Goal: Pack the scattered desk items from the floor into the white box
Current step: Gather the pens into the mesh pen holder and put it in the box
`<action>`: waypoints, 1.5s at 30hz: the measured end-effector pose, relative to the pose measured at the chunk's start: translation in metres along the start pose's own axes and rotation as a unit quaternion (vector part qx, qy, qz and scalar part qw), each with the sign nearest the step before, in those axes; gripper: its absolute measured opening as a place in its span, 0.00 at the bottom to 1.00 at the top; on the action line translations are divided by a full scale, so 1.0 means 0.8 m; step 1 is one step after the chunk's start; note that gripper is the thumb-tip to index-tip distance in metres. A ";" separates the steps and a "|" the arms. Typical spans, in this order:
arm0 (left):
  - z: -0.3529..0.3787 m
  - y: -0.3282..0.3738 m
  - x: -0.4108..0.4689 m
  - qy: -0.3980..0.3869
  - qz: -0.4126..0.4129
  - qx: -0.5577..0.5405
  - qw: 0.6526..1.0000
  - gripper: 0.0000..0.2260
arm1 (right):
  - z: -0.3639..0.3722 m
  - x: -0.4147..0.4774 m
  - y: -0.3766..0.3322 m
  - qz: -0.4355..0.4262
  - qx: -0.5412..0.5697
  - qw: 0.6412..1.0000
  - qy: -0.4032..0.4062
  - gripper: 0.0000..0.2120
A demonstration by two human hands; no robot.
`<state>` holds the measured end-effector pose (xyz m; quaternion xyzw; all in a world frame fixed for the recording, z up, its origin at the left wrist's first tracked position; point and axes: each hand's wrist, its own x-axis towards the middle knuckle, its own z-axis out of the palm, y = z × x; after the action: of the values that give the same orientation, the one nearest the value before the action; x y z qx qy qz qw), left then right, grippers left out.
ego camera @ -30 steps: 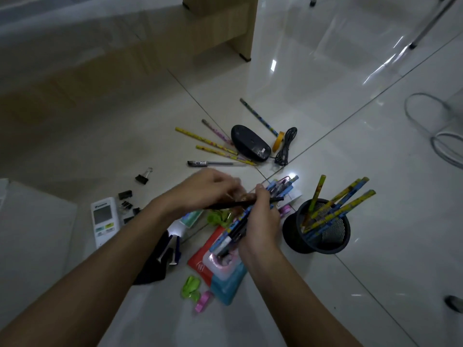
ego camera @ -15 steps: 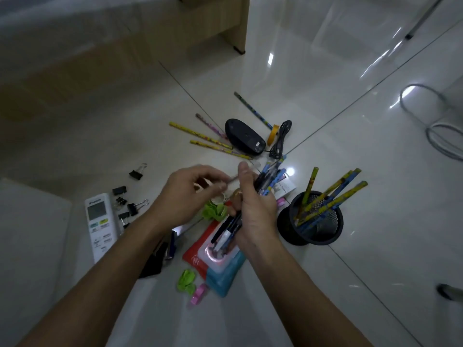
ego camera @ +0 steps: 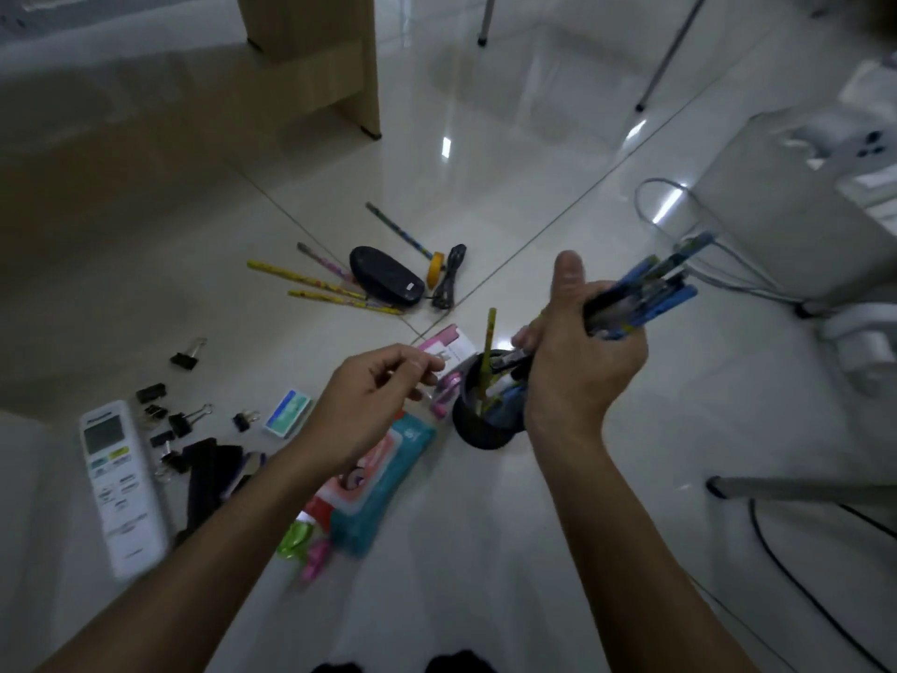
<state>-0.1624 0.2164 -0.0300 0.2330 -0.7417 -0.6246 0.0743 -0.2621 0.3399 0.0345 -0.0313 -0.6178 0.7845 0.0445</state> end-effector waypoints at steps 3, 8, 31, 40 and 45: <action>0.018 0.002 0.002 -0.022 -0.003 0.022 1.000 0.11 | -0.011 0.008 0.032 -0.017 -0.055 0.998 0.006 0.14; 0.026 -0.003 0.002 -0.031 -0.006 0.030 0.999 0.10 | -0.023 -0.001 0.057 -0.055 -0.101 0.993 -0.029 0.13; -0.108 -0.108 0.151 0.092 0.072 0.433 0.894 0.12 | 0.026 -0.089 0.179 0.044 -0.239 0.911 -0.334 0.15; -0.104 -0.124 0.125 0.072 0.076 0.461 0.881 0.10 | 0.065 -0.064 0.195 0.143 -0.170 0.952 -0.213 0.13; -0.116 -0.099 0.101 0.157 0.030 0.288 0.944 0.04 | 0.086 -0.065 0.193 0.183 -0.152 0.948 -0.210 0.13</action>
<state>-0.1760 0.0896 -0.1017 0.3178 -0.8754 -0.3370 0.1382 -0.2224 0.2319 -0.1001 0.0151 -0.7085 0.6650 -0.2357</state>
